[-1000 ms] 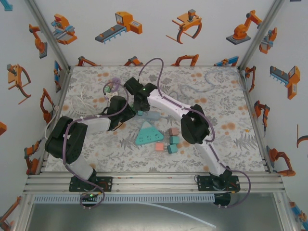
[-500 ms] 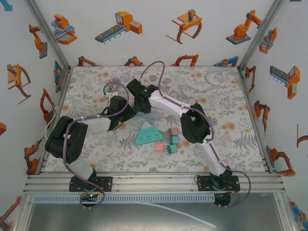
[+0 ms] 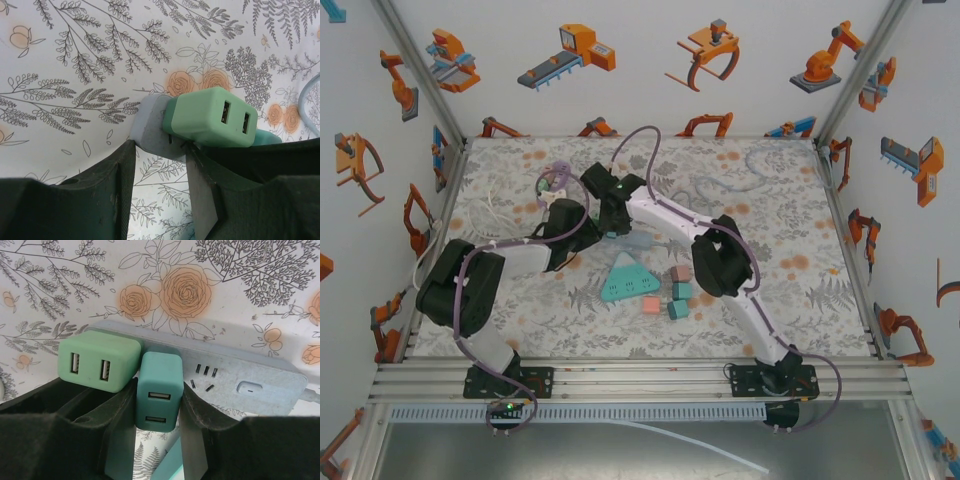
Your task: Pull the plug off the socket
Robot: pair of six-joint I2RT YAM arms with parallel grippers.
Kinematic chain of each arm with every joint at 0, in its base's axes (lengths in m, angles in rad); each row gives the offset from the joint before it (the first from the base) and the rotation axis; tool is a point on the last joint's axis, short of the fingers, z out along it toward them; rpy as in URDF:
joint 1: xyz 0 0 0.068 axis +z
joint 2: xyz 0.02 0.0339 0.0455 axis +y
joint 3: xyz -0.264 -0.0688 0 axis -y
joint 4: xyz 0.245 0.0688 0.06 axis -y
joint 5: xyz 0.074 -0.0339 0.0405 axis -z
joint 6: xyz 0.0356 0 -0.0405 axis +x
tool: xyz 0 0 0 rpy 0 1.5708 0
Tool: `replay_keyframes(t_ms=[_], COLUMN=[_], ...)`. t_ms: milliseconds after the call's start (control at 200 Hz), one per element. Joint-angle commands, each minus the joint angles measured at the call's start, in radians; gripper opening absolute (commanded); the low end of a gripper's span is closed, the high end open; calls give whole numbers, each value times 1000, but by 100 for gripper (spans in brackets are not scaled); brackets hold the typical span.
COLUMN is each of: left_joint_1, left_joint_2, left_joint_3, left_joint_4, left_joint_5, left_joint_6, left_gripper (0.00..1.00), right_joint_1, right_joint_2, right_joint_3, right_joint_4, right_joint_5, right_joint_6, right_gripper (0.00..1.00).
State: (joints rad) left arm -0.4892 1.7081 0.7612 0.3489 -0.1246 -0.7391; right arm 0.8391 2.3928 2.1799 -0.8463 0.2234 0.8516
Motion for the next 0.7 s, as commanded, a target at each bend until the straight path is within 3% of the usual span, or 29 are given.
replay_keyframes(t_ms=[0, 135, 371, 506, 696], left_joint_1=[-2, -2, -2, -2, -1], left_joint_2=[202, 202, 217, 219, 234], left_joint_3=[-67, -79, -85, -87, -85], left_joint_4=[-203, -171, -146, -142, -127], left_joint_5=[-120, -115, -102, -105, -99], left_joint_6=[79, 86, 93, 95, 89], left_gripper=[43, 42, 42, 42, 42], right_joint_1=[34, 48, 25, -9, -15], right_joint_2=[-14, 46, 106, 34, -92], right_joint_3=[131, 216, 364, 310, 201], right_joint_4=[-88, -170, -276, -209, -108], right_joint_5=[87, 165, 52, -80, -99], right_joint_6=[-90, -160, -225, -180, -128], right_gripper=[0, 0, 0, 0, 0])
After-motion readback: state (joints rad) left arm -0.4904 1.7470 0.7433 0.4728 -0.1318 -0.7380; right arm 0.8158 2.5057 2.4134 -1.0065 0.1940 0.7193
